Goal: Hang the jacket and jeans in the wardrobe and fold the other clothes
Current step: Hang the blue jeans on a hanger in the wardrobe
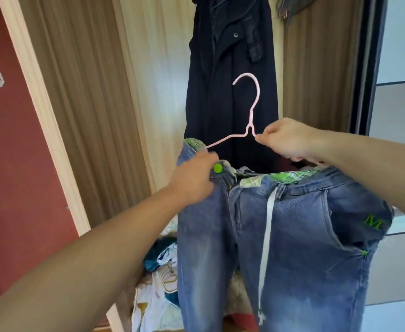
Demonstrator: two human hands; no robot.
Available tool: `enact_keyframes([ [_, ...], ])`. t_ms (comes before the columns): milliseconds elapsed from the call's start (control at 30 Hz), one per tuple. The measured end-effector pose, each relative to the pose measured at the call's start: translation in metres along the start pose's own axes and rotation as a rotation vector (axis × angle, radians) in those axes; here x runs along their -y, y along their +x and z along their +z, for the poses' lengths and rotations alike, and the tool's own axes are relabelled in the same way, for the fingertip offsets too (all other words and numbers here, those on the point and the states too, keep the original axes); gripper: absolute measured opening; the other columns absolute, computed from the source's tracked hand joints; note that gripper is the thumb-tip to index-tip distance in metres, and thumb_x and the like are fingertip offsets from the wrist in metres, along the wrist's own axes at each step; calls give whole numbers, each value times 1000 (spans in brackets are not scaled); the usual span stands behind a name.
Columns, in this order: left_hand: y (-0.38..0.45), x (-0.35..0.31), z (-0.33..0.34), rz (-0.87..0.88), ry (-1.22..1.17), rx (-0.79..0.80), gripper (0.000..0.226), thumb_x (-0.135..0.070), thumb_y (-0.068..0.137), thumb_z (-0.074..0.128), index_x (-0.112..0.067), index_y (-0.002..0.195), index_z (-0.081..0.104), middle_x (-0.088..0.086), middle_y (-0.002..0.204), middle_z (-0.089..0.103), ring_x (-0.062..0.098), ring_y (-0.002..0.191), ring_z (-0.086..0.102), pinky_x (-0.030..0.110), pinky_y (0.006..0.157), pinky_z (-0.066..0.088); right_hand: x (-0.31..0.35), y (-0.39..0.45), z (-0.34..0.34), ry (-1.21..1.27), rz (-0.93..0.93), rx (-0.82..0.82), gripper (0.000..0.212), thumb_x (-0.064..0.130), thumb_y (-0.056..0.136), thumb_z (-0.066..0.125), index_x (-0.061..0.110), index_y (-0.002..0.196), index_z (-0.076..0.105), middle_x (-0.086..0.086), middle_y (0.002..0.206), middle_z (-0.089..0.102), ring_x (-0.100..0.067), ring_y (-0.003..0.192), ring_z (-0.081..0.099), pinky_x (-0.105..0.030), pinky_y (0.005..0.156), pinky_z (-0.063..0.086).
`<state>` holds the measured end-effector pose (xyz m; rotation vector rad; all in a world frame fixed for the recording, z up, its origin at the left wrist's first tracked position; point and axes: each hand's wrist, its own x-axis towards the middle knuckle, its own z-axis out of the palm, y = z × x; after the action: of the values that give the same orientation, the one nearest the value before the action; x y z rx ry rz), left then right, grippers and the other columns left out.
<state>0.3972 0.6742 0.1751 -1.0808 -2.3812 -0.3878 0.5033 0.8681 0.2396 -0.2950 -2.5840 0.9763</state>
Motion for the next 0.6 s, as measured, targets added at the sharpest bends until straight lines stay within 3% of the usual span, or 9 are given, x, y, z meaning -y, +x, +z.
enact_keyframes([
  [100,17,1,-7,-205,-303,-276,26,-3,87,54,-19,74,37,8,81,51,25,71,50,35,62,37,5,-2,14,142,37,82,33,29,98,53,16,69,44,0,53,31,-13,40,20,-16,39,16],
  [133,16,-3,-3,-235,-378,-247,23,-1,88,52,-17,78,40,7,79,52,20,67,49,31,62,36,9,-2,19,204,51,95,33,27,98,53,16,67,43,1,52,31,-12,38,20,-15,38,15],
  [200,4,-17,19,-195,-481,-47,15,-4,91,55,-16,93,48,5,84,55,13,68,49,24,64,36,17,-3,25,304,90,122,30,25,98,52,15,71,45,1,54,31,-10,38,20,-15,35,14],
  [300,-22,-33,48,-116,-551,158,17,-22,100,50,-17,115,56,1,101,61,8,81,52,17,72,38,25,-3,26,397,134,177,26,23,100,47,13,76,50,2,55,34,-7,36,22,-16,32,16],
  [400,-28,-33,50,-62,-503,-101,23,-26,101,48,-19,118,62,-8,112,59,5,104,51,18,90,37,29,-2,22,517,183,196,25,18,101,42,11,78,50,4,54,32,-6,35,21,-15,31,16],
  [467,-30,-41,33,-125,-636,-297,19,-27,100,51,-19,106,67,-8,102,64,5,95,55,19,86,43,33,1,19,606,216,201,24,13,100,39,9,79,49,4,53,29,-5,35,19,-15,31,15],
  [500,-29,-47,20,-181,-794,-313,20,-27,100,51,-18,99,69,-5,94,66,8,87,57,16,80,45,36,2,19,660,235,208,23,11,99,38,9,79,49,5,51,28,-5,34,19,-15,31,15],
  [567,-25,-64,-7,-291,-1101,-155,27,-35,100,51,-18,93,71,3,84,70,13,78,61,18,73,47,42,5,18,780,265,230,21,9,98,36,9,80,47,5,48,27,-5,33,19,-14,31,15],
  [600,-22,-69,-19,-333,-1136,-41,29,-41,97,53,-19,94,71,3,84,73,14,79,63,22,76,49,46,6,18,838,274,239,19,9,96,36,9,81,46,4,48,27,-5,34,20,-14,32,17],
])
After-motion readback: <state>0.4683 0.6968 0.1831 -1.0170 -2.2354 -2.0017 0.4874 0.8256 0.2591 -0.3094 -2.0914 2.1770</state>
